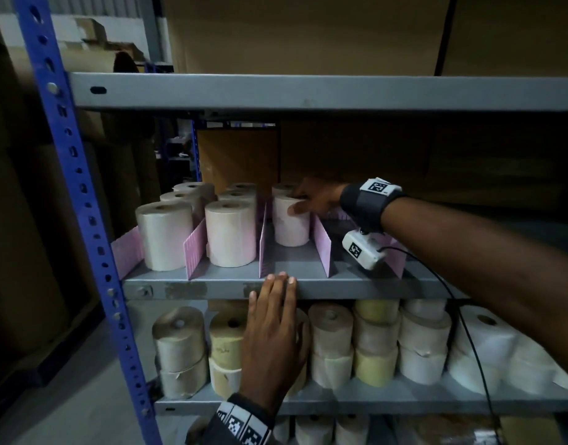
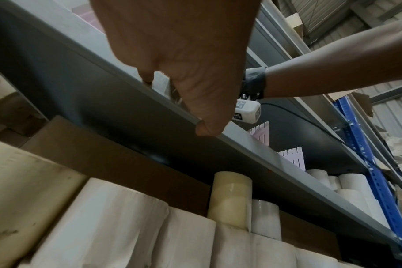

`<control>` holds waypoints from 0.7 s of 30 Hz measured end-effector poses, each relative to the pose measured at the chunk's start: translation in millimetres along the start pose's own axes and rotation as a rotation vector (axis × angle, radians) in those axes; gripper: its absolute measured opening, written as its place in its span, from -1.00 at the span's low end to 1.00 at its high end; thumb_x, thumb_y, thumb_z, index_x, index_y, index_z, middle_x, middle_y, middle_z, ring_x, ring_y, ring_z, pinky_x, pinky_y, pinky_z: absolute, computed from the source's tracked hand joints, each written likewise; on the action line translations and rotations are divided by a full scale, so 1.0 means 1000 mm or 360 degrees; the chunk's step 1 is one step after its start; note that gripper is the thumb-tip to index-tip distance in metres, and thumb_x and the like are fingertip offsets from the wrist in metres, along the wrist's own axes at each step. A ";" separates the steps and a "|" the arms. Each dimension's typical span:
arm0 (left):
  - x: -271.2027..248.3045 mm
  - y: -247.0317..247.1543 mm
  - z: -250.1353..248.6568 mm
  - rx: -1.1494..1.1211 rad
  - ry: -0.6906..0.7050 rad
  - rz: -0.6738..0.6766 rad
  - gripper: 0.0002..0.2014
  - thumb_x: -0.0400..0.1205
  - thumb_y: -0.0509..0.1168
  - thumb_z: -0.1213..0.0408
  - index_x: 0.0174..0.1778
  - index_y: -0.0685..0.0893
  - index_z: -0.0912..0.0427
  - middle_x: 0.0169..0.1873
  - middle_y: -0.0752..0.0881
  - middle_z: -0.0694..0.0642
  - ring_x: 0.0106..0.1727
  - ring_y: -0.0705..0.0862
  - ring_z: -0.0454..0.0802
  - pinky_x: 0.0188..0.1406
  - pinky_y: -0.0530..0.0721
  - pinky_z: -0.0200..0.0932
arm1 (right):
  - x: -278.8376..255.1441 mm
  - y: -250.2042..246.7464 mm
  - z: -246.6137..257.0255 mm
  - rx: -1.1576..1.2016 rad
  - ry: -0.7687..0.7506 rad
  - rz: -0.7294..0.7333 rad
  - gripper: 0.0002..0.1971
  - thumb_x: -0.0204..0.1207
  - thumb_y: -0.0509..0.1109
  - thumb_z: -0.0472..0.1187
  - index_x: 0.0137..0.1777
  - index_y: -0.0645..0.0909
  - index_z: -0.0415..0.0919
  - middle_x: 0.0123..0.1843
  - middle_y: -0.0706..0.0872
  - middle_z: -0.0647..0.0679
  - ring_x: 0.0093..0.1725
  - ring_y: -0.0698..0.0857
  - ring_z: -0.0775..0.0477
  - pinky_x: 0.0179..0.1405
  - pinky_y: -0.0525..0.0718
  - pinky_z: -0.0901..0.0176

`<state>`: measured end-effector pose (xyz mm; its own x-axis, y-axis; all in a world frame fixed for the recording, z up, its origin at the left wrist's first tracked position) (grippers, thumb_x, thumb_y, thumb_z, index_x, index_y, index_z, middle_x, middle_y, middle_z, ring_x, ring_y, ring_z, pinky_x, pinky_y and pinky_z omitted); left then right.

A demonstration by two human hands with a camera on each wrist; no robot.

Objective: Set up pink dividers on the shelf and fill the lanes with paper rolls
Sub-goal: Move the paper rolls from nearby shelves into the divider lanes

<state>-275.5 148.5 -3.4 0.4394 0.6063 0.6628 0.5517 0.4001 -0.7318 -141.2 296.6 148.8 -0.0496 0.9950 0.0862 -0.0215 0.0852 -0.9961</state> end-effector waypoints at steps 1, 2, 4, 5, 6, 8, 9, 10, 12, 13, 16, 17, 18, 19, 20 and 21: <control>0.000 0.000 0.000 -0.0006 0.0000 -0.0005 -0.19 0.38 0.69 0.23 0.55 0.62 0.40 0.55 0.61 0.36 0.59 0.56 0.39 0.41 0.63 0.48 | 0.002 0.000 0.001 -0.0006 -0.0004 -0.0012 -0.73 0.63 0.38 0.02 -0.04 0.62 -0.21 -0.16 0.63 -0.12 -0.09 0.59 -0.12 -0.09 0.52 0.07; 0.001 0.000 0.000 -0.0012 0.0000 -0.0010 -0.19 0.37 0.70 0.23 0.55 0.63 0.40 0.54 0.62 0.35 0.59 0.57 0.39 0.41 0.63 0.48 | 0.005 -0.001 0.001 -0.0016 -0.0009 -0.0017 -0.72 0.63 0.38 0.03 -0.03 0.63 -0.23 -0.13 0.63 -0.15 -0.09 0.60 -0.12 -0.07 0.53 0.06; 0.001 0.000 0.000 -0.0024 0.0007 -0.0015 -0.18 0.35 0.70 0.23 0.54 0.63 0.40 0.54 0.62 0.35 0.58 0.57 0.39 0.40 0.64 0.49 | 0.008 -0.001 0.004 -0.0034 -0.0042 -0.0013 -0.70 0.63 0.38 0.01 -0.02 0.67 -0.27 -0.12 0.62 -0.17 -0.11 0.58 -0.11 -0.12 0.48 0.09; 0.001 0.000 0.000 -0.0025 0.0014 -0.0020 -0.18 0.35 0.70 0.23 0.54 0.63 0.40 0.54 0.62 0.36 0.58 0.57 0.39 0.40 0.64 0.49 | 0.009 -0.002 0.005 -0.0045 -0.0055 -0.0008 -0.71 0.64 0.38 0.00 -0.07 0.67 -0.26 -0.16 0.61 -0.15 -0.13 0.57 -0.10 -0.14 0.45 0.11; 0.001 0.000 0.001 -0.0024 0.0018 -0.0023 -0.17 0.34 0.70 0.23 0.55 0.63 0.40 0.54 0.62 0.36 0.59 0.57 0.39 0.39 0.64 0.49 | 0.010 -0.002 0.004 -0.0053 -0.0055 -0.0007 -0.73 0.63 0.38 0.00 -0.15 0.65 -0.21 -0.20 0.61 -0.13 -0.14 0.56 -0.10 -0.15 0.45 0.09; 0.000 0.002 0.001 -0.0028 0.0015 -0.0011 -0.15 0.34 0.70 0.22 0.56 0.61 0.40 0.55 0.60 0.36 0.61 0.55 0.39 0.41 0.63 0.50 | 0.012 -0.003 0.001 -0.0060 -0.0028 -0.0012 -0.71 0.61 0.40 0.03 -0.17 0.64 -0.19 -0.19 0.64 -0.13 -0.14 0.58 -0.12 -0.13 0.50 0.02; 0.000 0.003 0.002 -0.0037 0.0016 -0.0008 -0.14 0.34 0.69 0.22 0.57 0.60 0.41 0.56 0.59 0.37 0.61 0.54 0.40 0.41 0.62 0.50 | 0.012 -0.003 0.000 -0.0068 -0.0021 -0.0016 -0.70 0.61 0.40 0.05 -0.13 0.64 -0.20 -0.16 0.65 -0.15 -0.13 0.59 -0.13 -0.12 0.52 0.02; 0.000 0.003 0.002 -0.0046 0.0019 -0.0006 -0.14 0.34 0.69 0.22 0.57 0.59 0.41 0.56 0.59 0.38 0.62 0.53 0.41 0.42 0.62 0.50 | 0.012 -0.004 0.000 -0.0076 -0.0018 -0.0014 -0.69 0.61 0.39 0.07 -0.10 0.64 -0.21 -0.13 0.65 -0.17 -0.12 0.60 -0.13 -0.12 0.52 0.03; 0.000 0.004 0.002 -0.0055 0.0033 0.0006 -0.13 0.33 0.69 0.23 0.58 0.58 0.43 0.57 0.58 0.40 0.61 0.52 0.43 0.41 0.62 0.51 | 0.010 -0.003 -0.001 -0.0067 -0.0001 0.0007 -0.61 0.62 0.38 0.08 0.05 0.68 -0.31 -0.01 0.69 -0.20 -0.01 0.65 -0.16 -0.03 0.55 0.06; 0.000 0.004 0.001 -0.0055 0.0043 0.0012 -0.11 0.32 0.69 0.22 0.58 0.58 0.44 0.57 0.57 0.41 0.61 0.52 0.44 0.41 0.62 0.51 | 0.008 -0.002 -0.001 -0.0057 0.0024 0.0027 -0.56 0.62 0.37 0.08 0.21 0.67 -0.33 0.13 0.71 -0.21 0.11 0.67 -0.18 0.09 0.59 0.06; 0.000 0.004 0.002 -0.0048 0.0065 0.0065 -0.05 0.31 0.69 0.16 0.61 0.54 0.42 0.60 0.53 0.41 0.64 0.49 0.43 0.44 0.60 0.50 | 0.000 0.000 -0.004 -0.0049 0.0114 0.0123 -0.39 0.64 0.31 0.12 0.58 0.42 -0.24 0.55 0.51 -0.17 0.47 0.53 -0.19 0.47 0.49 0.00; -0.001 0.004 0.003 -0.0036 0.0065 0.0082 -0.05 0.33 0.67 0.13 0.64 0.51 0.41 0.62 0.51 0.40 0.66 0.46 0.42 0.47 0.58 0.49 | -0.005 -0.002 -0.002 -0.0046 0.0120 0.0139 -0.36 0.65 0.30 0.13 0.62 0.36 -0.20 0.59 0.46 -0.15 0.51 0.49 -0.18 0.49 0.45 0.00; -0.002 0.004 0.004 -0.0026 0.0065 0.0102 -0.05 0.37 0.65 0.11 0.67 0.48 0.39 0.65 0.48 0.38 0.69 0.43 0.40 0.52 0.55 0.47 | -0.014 -0.007 0.000 -0.0045 0.0111 0.0124 -0.36 0.64 0.29 0.15 0.63 0.34 -0.16 0.60 0.45 -0.13 0.51 0.49 -0.16 0.47 0.47 0.01; -0.002 0.005 0.005 -0.0030 0.0072 0.0127 -0.05 0.42 0.61 0.08 0.71 0.42 0.35 0.69 0.42 0.36 0.73 0.36 0.37 0.59 0.49 0.44 | -0.025 -0.014 0.004 -0.0055 0.0085 0.0074 -0.37 0.63 0.30 0.17 0.61 0.37 -0.12 0.57 0.48 -0.11 0.45 0.53 -0.13 0.38 0.51 0.02; -0.002 0.006 0.007 -0.0041 0.0077 0.0155 -0.04 0.49 0.56 0.04 0.77 0.33 0.31 0.75 0.32 0.32 0.79 0.25 0.32 0.68 0.39 0.40 | -0.039 -0.023 0.009 -0.0082 0.0036 -0.0007 -0.40 0.60 0.32 0.19 0.56 0.44 -0.09 0.50 0.55 -0.09 0.34 0.58 -0.08 0.24 0.56 0.04; -0.002 0.008 0.009 -0.0050 0.0082 0.0196 -0.04 0.57 0.49 0.00 0.82 0.19 0.24 0.81 0.18 0.26 0.84 0.11 0.25 0.76 0.25 0.33 | -0.057 -0.033 0.016 -0.0123 -0.0030 -0.0097 -0.44 0.58 0.34 0.20 0.49 0.51 -0.06 0.40 0.63 -0.06 0.21 0.61 -0.02 0.09 0.56 0.08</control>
<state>-278.7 156.8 -11.8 0.5402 0.6132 0.5763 0.5129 0.3030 -0.8032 -153.6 236.0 177.2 -0.0692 0.9868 0.1465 0.0518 0.1502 -0.9873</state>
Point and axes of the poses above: each hand's wrist, its own x-axis towards the middle knuckle, its own y-axis out of the palm, z = x × y, the point moved 10 cm from there along x, towards the middle knuckle
